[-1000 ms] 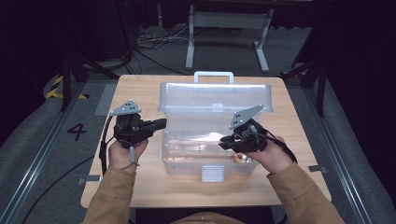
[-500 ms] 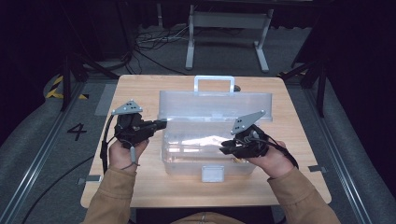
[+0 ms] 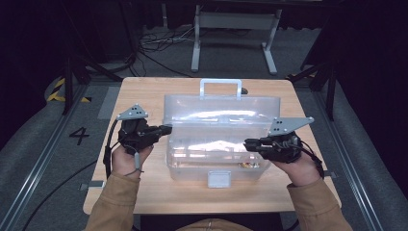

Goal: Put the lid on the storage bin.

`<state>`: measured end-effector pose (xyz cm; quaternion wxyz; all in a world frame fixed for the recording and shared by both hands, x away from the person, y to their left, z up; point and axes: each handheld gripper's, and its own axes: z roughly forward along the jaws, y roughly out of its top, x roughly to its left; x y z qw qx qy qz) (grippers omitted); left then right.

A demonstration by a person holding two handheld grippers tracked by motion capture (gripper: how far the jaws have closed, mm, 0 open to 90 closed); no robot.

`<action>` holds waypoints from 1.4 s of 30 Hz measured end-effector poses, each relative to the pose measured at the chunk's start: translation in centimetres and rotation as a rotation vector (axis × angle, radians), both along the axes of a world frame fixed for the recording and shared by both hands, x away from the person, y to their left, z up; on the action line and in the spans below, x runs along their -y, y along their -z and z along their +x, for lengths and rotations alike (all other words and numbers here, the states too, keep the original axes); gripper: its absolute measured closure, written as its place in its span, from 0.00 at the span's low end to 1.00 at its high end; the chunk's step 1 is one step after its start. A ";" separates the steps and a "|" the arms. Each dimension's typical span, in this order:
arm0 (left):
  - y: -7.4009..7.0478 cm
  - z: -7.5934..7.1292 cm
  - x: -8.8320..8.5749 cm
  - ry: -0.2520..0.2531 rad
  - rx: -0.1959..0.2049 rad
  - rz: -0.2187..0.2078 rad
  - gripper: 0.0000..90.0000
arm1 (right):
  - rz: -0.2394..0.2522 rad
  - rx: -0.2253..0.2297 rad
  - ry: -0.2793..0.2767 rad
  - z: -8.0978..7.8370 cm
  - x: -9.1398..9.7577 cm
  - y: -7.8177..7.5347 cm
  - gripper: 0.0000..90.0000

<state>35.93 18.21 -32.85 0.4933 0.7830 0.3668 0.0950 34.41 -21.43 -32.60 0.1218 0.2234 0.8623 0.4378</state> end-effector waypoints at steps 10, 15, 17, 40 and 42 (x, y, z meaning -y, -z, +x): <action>0.0 -0.1 0.2 0.011 0.002 0.038 1.00 | 0.079 0.016 0.118 0.8 4.0 0.7 1.00; 0.0 -0.1 0.2 0.020 -0.001 0.043 1.00 | 0.111 0.008 0.139 0.9 5.2 0.9 0.99; 0.0 -0.1 0.2 0.020 -0.002 0.046 1.00 | 0.134 -0.003 0.157 1.0 6.1 1.0 0.99; -0.1 -0.4 0.9 0.070 -0.049 0.139 0.98 | 0.162 -0.056 0.201 1.1 8.2 1.0 0.99; -0.2 -0.4 1.0 0.072 -0.059 0.149 0.98 | 0.156 -0.061 0.203 1.1 8.2 1.1 0.99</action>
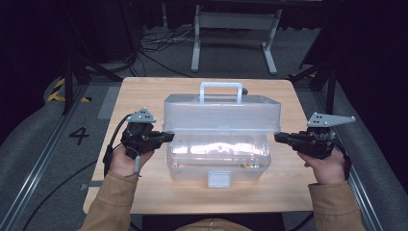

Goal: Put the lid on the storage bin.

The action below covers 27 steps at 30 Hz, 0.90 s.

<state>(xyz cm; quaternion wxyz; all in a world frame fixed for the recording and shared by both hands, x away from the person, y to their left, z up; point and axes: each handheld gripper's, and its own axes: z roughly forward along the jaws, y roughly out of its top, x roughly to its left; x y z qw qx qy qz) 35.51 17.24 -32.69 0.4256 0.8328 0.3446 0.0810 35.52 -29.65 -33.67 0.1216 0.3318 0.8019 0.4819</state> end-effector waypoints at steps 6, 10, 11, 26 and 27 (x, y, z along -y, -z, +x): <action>0.0 0.0 0.1 0.013 -0.023 0.029 0.98 | -0.025 -0.021 -0.009 0.1 -0.2 0.1 0.99; 0.0 0.0 0.2 0.018 -0.036 0.043 0.98 | -0.037 -0.027 -0.009 0.1 -0.2 0.1 0.99; 0.0 -0.1 0.2 0.020 -0.040 0.050 0.98 | -0.043 -0.029 -0.010 0.1 -0.2 0.2 0.99; 0.2 0.0 0.7 0.054 -0.097 0.139 0.97 | -0.120 -0.074 -0.017 0.2 -0.5 0.4 0.99; 0.2 0.0 0.7 0.054 -0.097 0.139 0.97 | -0.120 -0.074 -0.017 0.2 -0.5 0.4 0.99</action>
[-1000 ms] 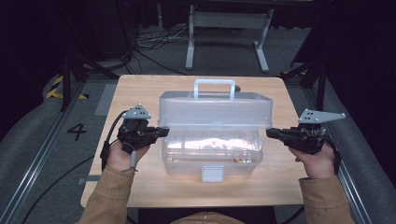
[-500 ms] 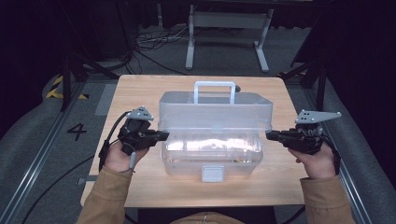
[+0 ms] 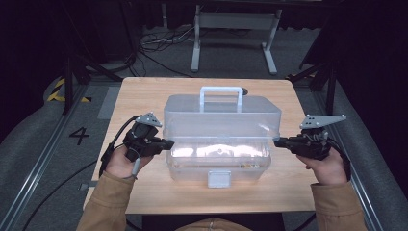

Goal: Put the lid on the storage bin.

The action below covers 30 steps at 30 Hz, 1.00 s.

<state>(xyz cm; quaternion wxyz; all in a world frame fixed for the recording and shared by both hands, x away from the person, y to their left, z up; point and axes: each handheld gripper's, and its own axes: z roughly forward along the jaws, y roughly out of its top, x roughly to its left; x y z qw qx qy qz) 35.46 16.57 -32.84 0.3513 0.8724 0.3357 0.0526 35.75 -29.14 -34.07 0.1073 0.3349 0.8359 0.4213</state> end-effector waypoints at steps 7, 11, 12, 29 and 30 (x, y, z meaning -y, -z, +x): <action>0.2 0.0 0.2 0.010 -0.019 0.029 0.97 | -0.035 -0.012 -0.005 0.0 -0.3 0.1 0.99; 0.3 0.1 0.3 0.021 -0.037 0.045 0.97 | -0.052 -0.024 -0.013 0.0 -0.4 0.2 0.99; 0.3 0.1 0.3 0.026 -0.038 0.052 0.97 | -0.058 -0.028 -0.015 0.0 -0.4 0.2 0.99; 0.6 0.1 0.3 0.049 -0.088 0.134 0.96 | -0.142 -0.080 -0.053 0.1 -1.0 0.8 0.98; 0.6 0.1 0.3 0.048 -0.090 0.137 0.95 | -0.148 -0.083 -0.055 0.1 -1.0 0.8 0.98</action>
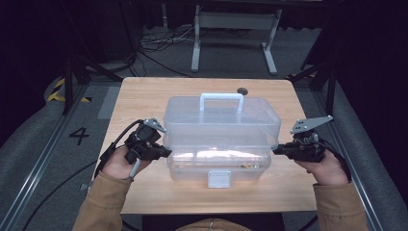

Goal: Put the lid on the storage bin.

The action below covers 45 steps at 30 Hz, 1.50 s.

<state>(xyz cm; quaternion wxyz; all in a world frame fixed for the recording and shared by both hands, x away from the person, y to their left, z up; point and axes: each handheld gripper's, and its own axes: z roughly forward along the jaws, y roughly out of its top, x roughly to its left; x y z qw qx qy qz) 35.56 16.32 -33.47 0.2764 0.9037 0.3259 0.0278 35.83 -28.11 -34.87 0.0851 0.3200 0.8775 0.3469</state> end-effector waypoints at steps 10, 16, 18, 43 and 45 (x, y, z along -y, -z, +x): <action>0.4 0.1 0.0 0.008 -0.039 0.029 0.95 | -0.045 -0.032 -0.023 0.1 -0.2 0.4 0.98; 0.9 0.1 0.1 0.019 -0.058 0.055 0.95 | -0.076 -0.059 -0.045 0.2 -0.4 0.8 0.98; 1.0 0.2 0.2 0.022 -0.063 0.063 0.94 | -0.086 -0.067 -0.054 0.3 -0.5 0.9 0.98; 2.1 0.2 1.0 0.052 -0.129 0.161 0.95 | -0.170 -0.139 -0.097 0.4 -1.2 2.1 0.97; 2.1 0.2 1.0 0.057 -0.131 0.168 0.95 | -0.177 -0.144 -0.099 0.4 -1.2 2.1 0.97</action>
